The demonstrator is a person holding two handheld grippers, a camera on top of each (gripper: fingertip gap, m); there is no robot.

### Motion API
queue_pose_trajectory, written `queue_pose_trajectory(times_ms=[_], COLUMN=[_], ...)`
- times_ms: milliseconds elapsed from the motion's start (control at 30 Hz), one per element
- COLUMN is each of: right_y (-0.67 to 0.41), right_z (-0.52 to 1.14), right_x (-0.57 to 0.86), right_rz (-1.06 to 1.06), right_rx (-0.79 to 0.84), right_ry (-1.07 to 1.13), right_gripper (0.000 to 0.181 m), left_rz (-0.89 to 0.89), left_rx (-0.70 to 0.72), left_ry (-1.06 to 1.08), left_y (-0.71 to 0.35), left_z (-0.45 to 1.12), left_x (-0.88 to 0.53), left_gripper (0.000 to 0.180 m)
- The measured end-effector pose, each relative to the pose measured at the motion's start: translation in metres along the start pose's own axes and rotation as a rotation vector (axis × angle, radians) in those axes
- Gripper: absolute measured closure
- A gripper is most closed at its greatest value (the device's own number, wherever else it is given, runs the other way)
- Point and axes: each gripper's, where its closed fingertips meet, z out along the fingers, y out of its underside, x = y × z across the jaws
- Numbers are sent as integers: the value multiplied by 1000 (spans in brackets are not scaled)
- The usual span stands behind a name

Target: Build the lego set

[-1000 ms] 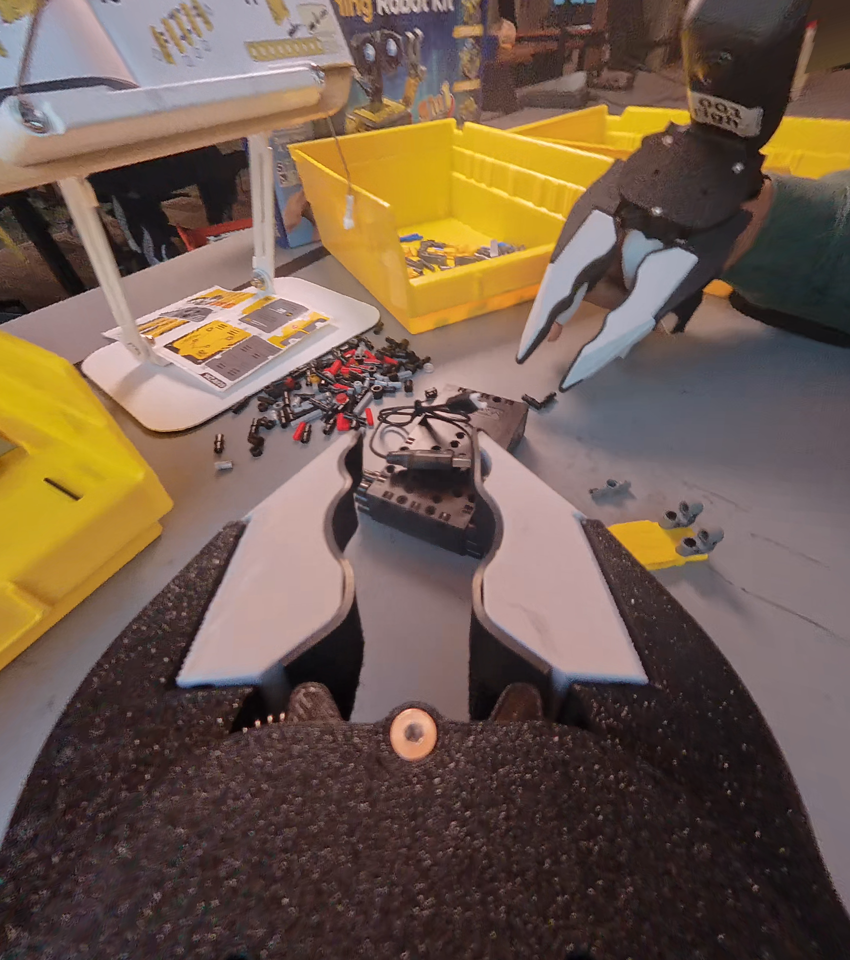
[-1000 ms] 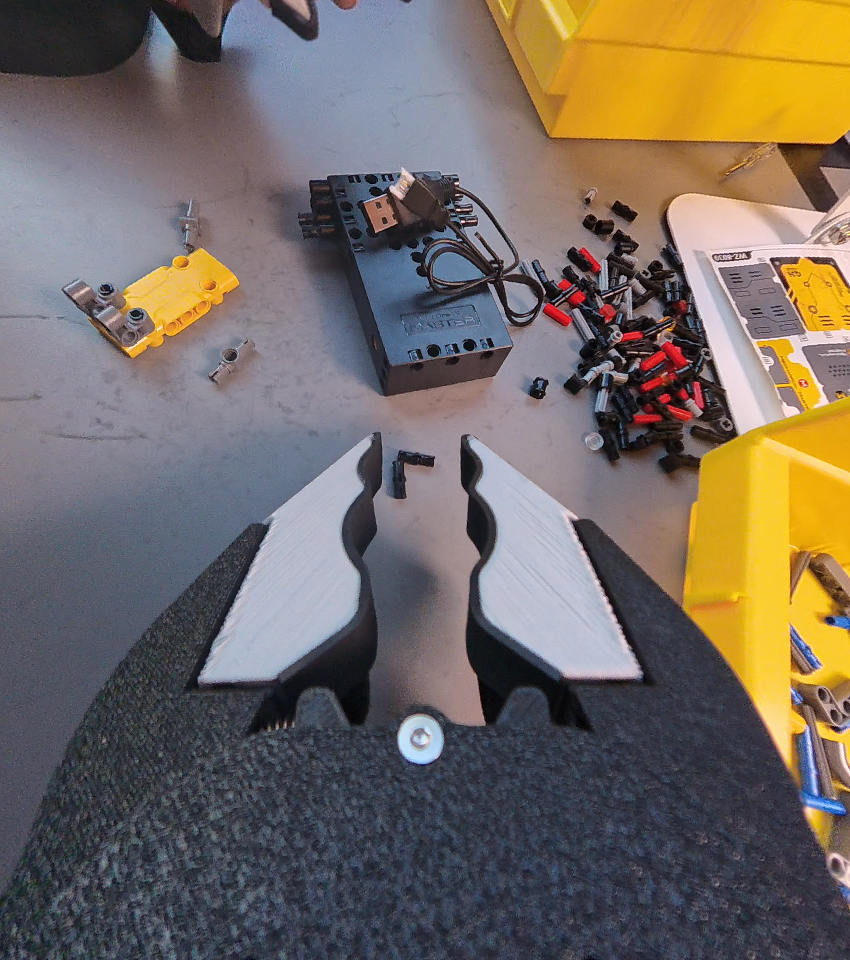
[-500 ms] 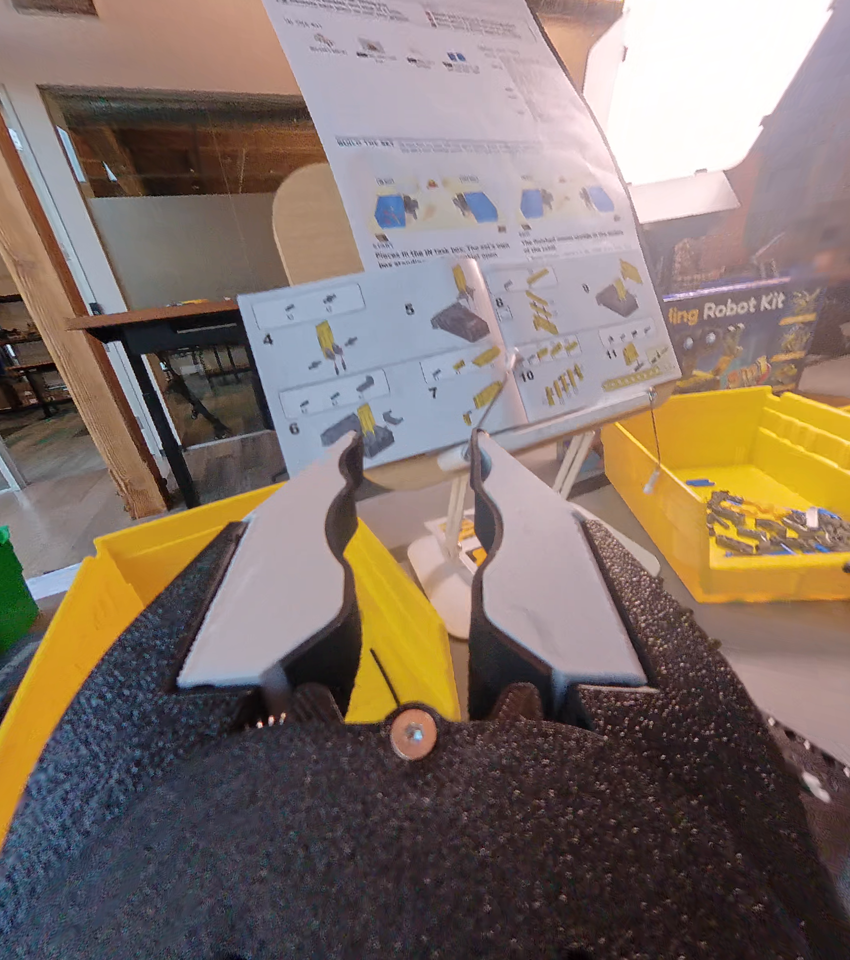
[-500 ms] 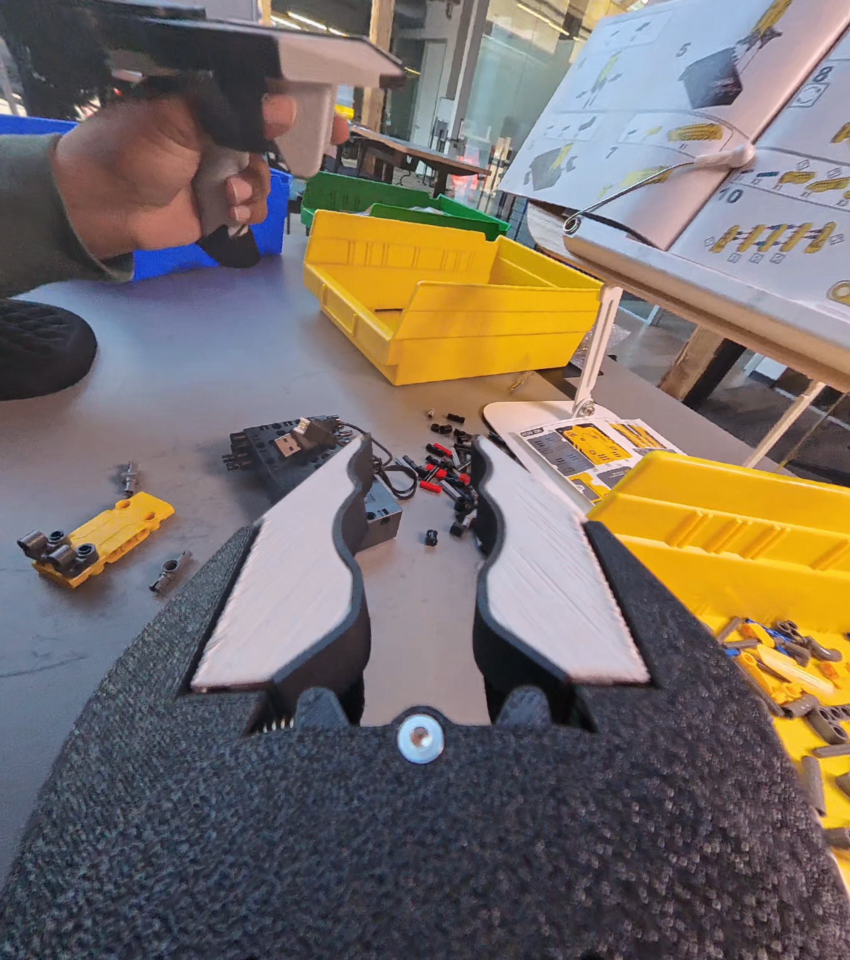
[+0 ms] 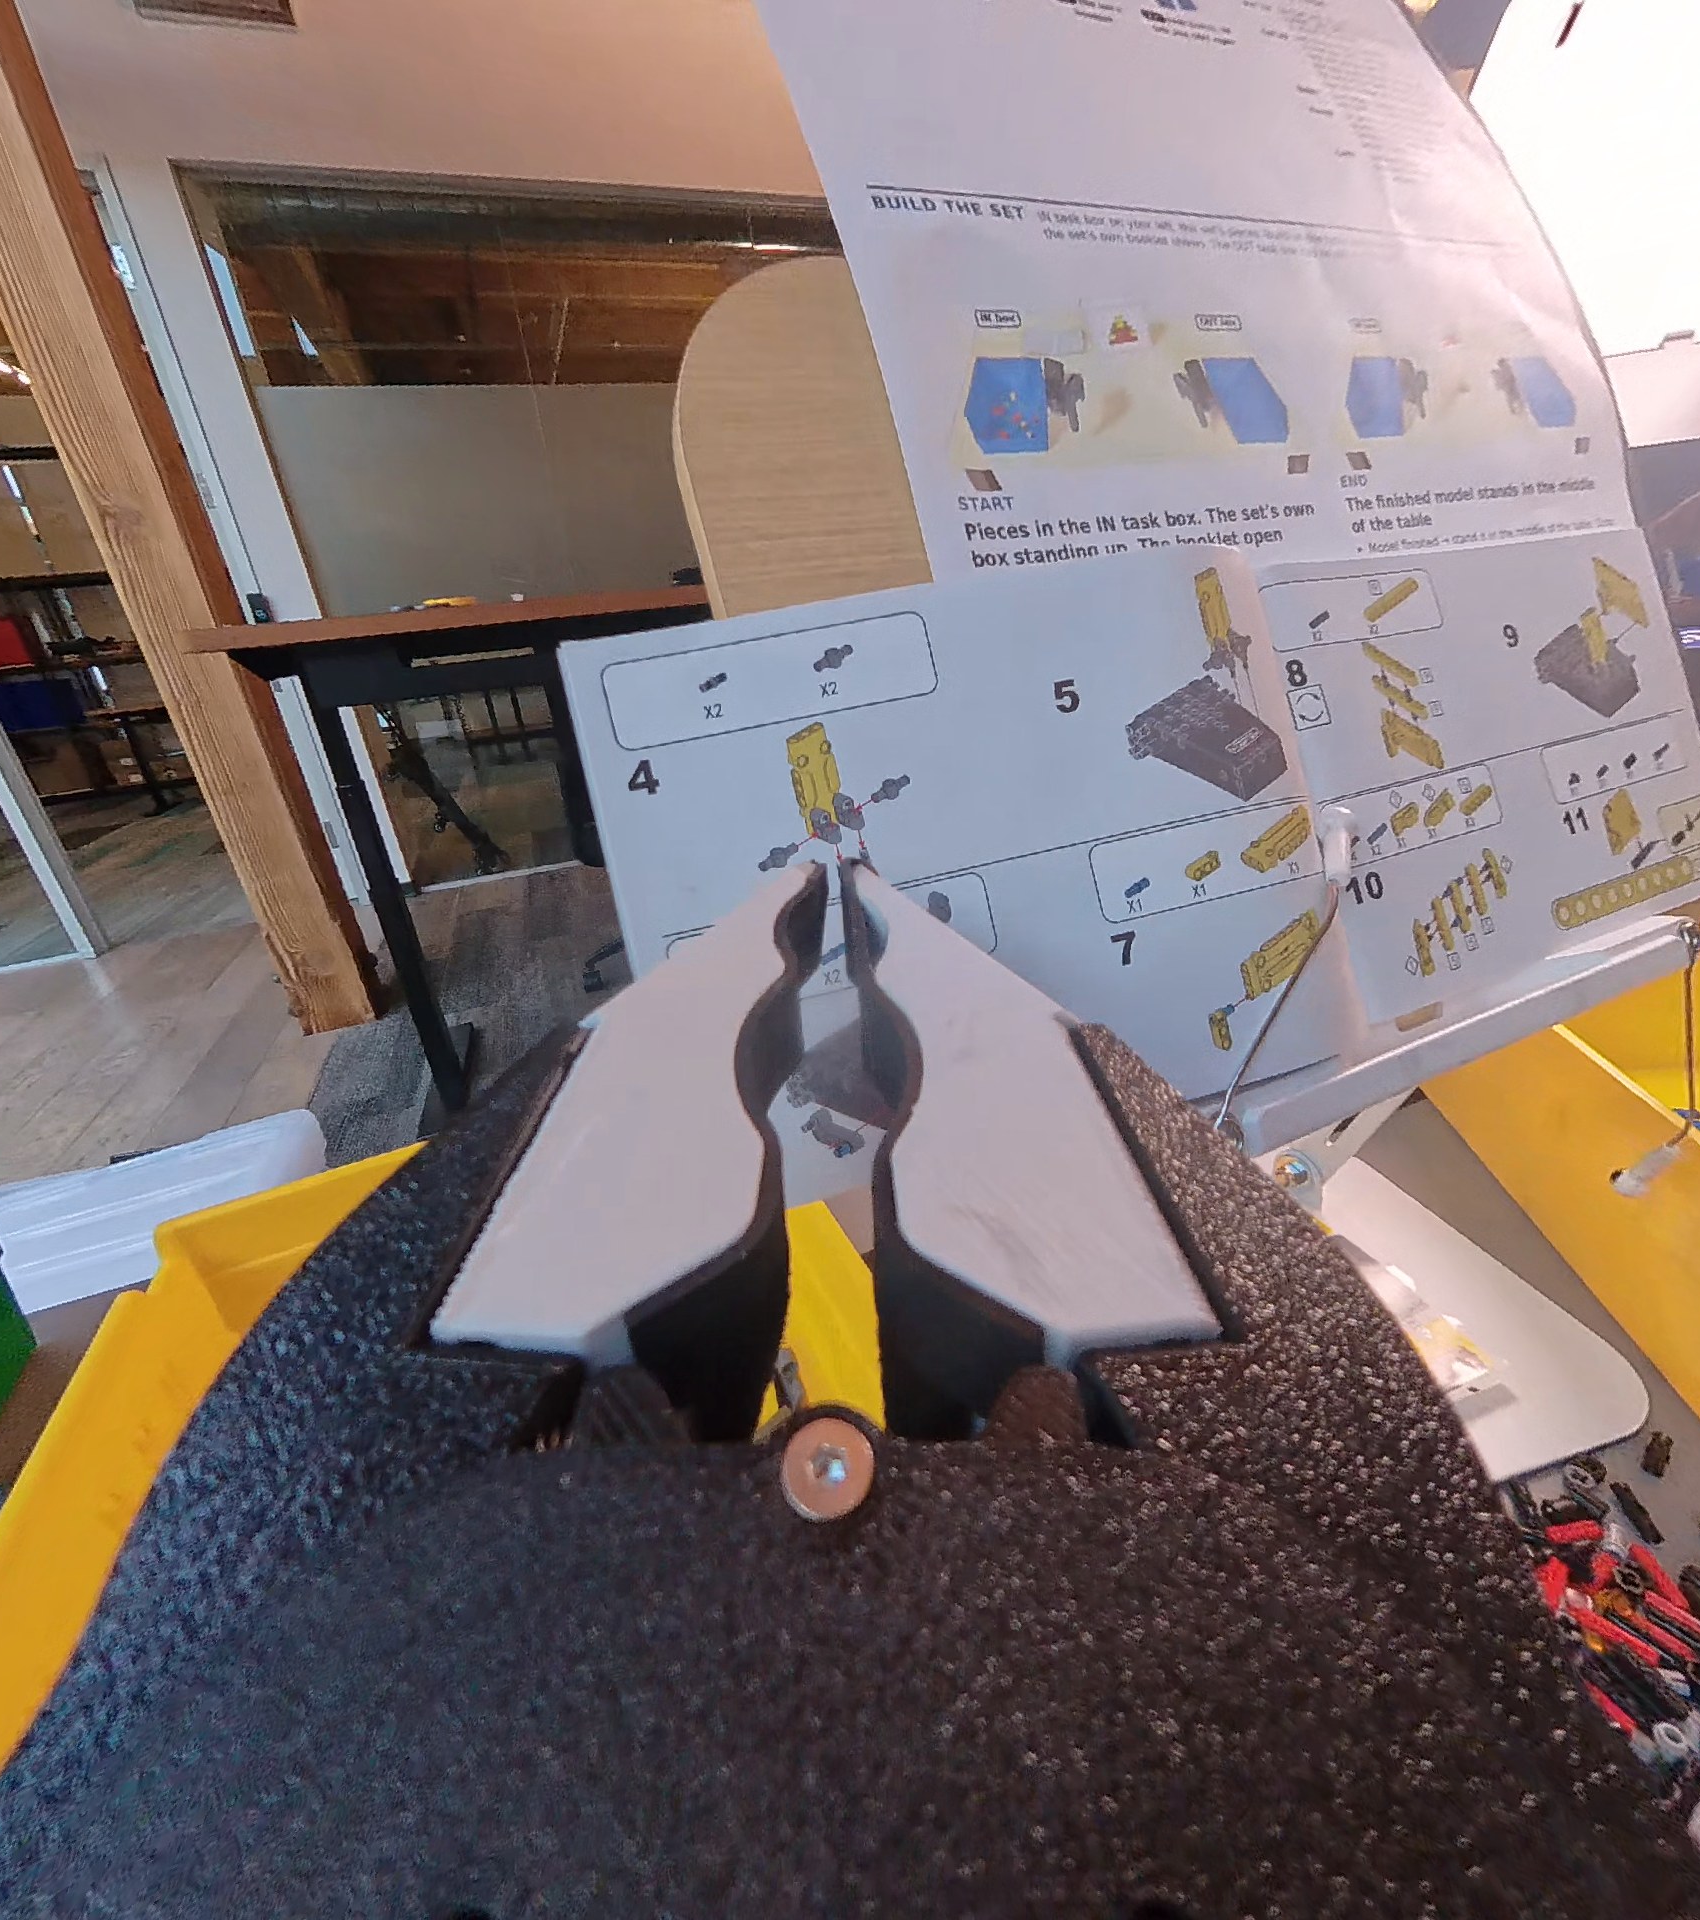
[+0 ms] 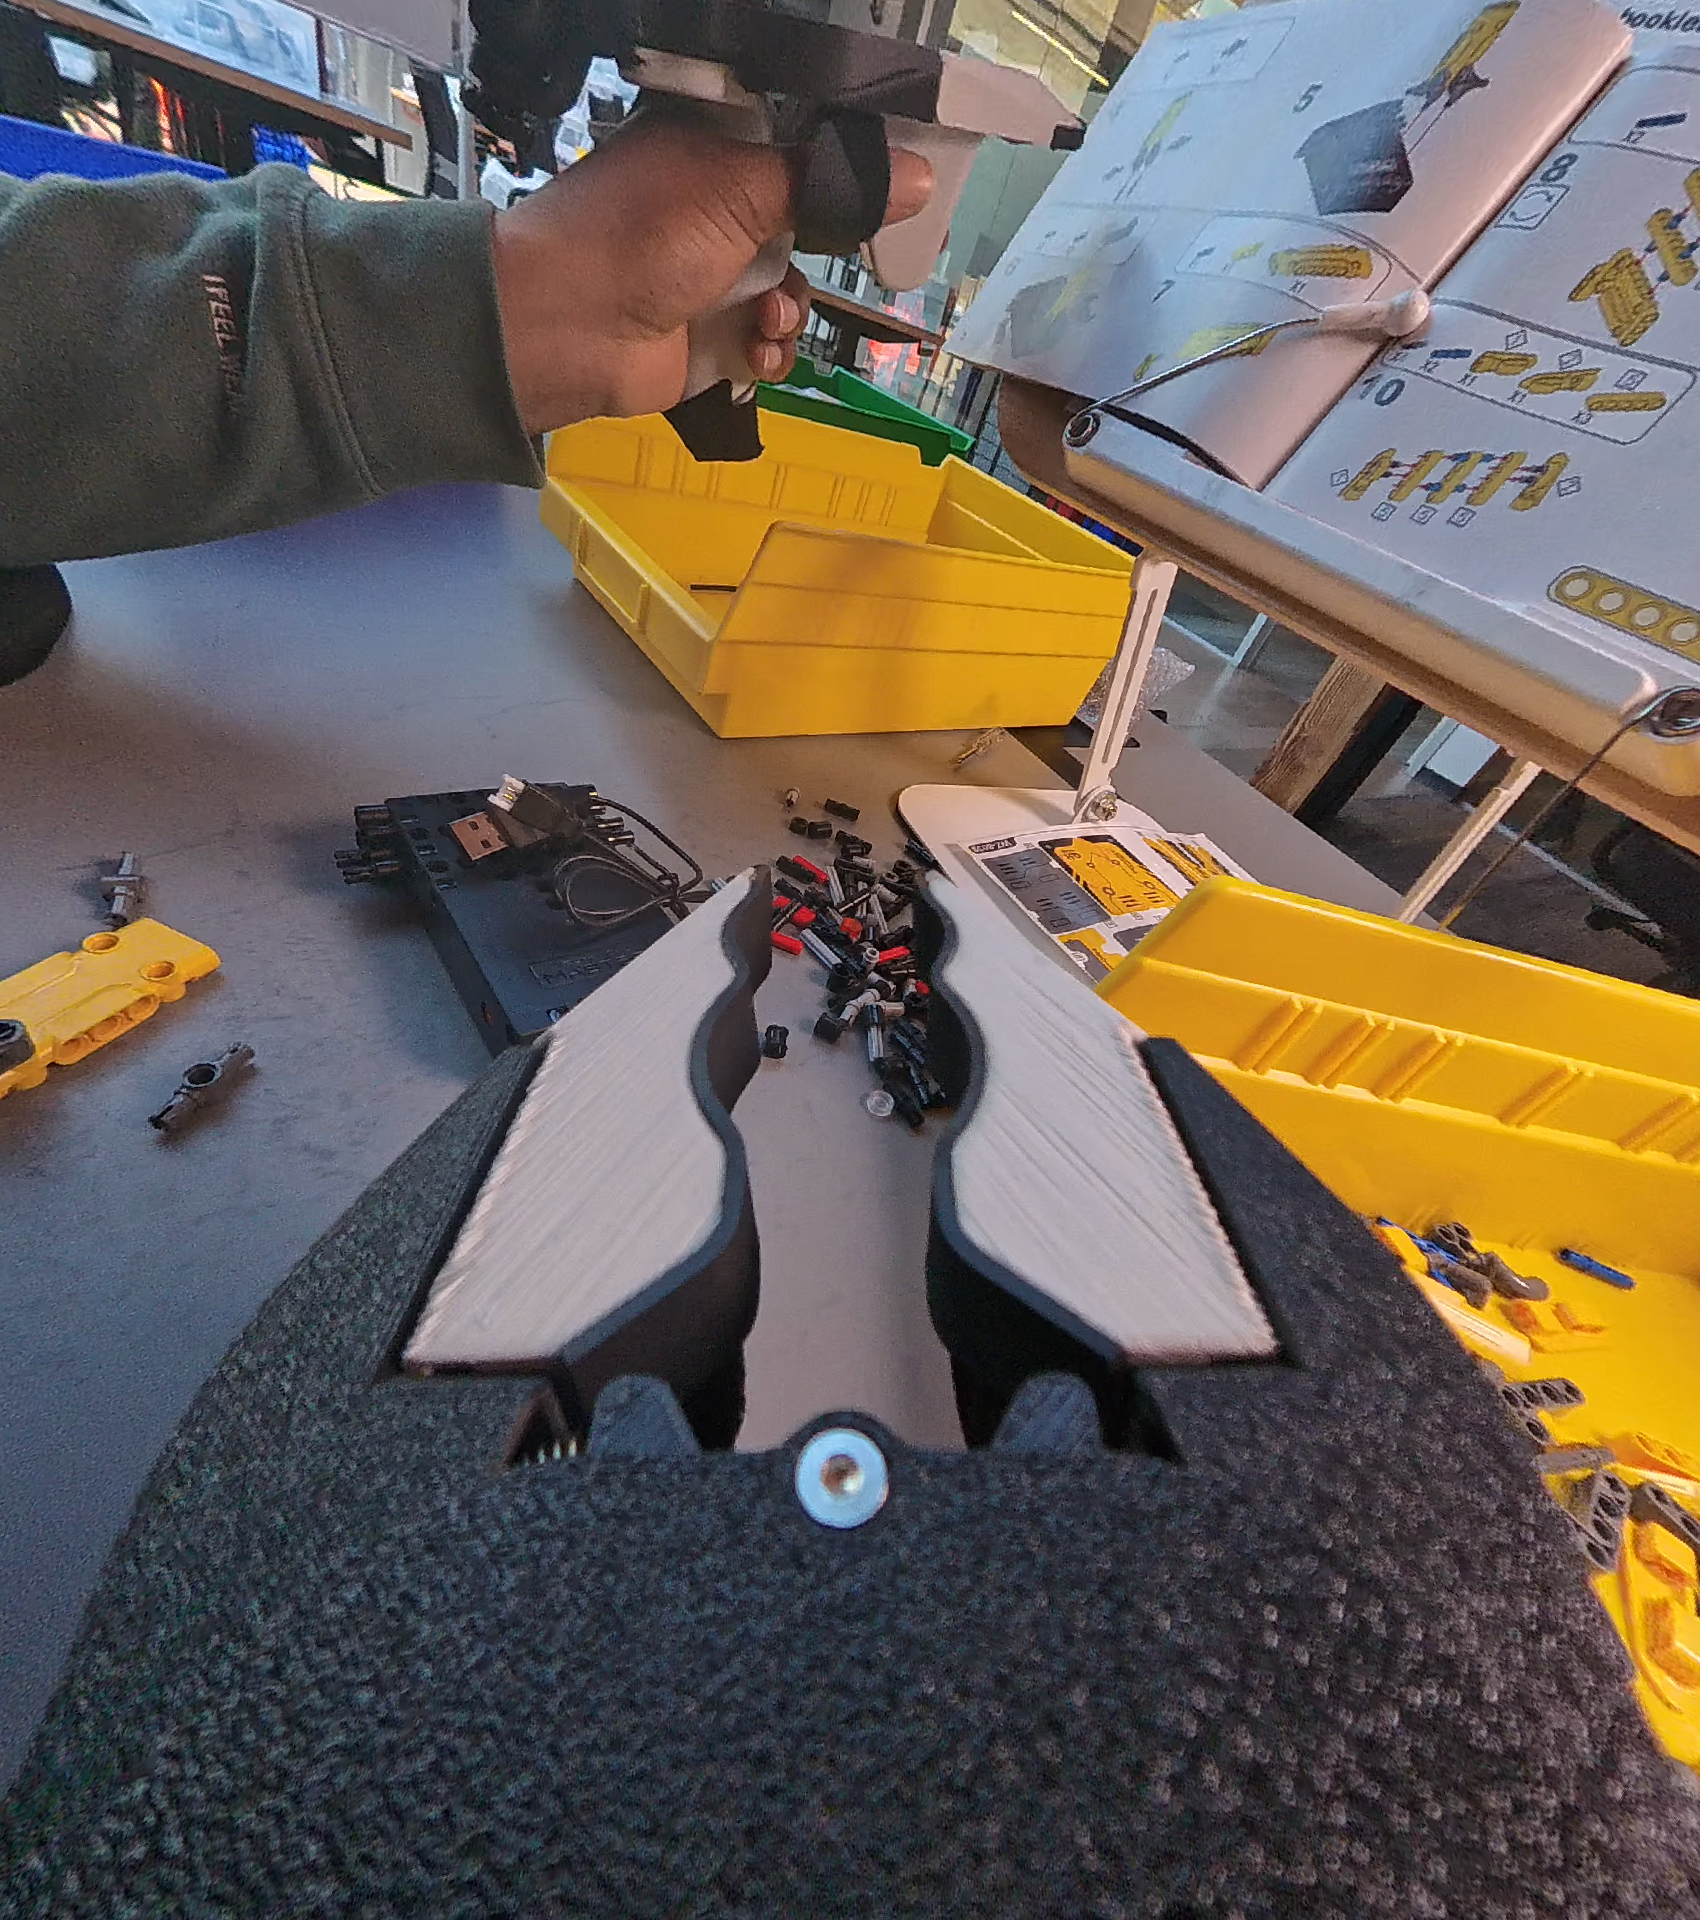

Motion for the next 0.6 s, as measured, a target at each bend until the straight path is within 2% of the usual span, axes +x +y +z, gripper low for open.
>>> queue_pose_trajectory(times_ms=[600], right_y=[6], right_z=[4], right_x=[8], right_rz=[76], right_rx=[4], right_ry=[12], right_gripper=[160], left_rz=[9], left_rx=[-6], left_ry=[-30], left_y=[9], left_z=[18], left_x=[-20], left_gripper=[180])
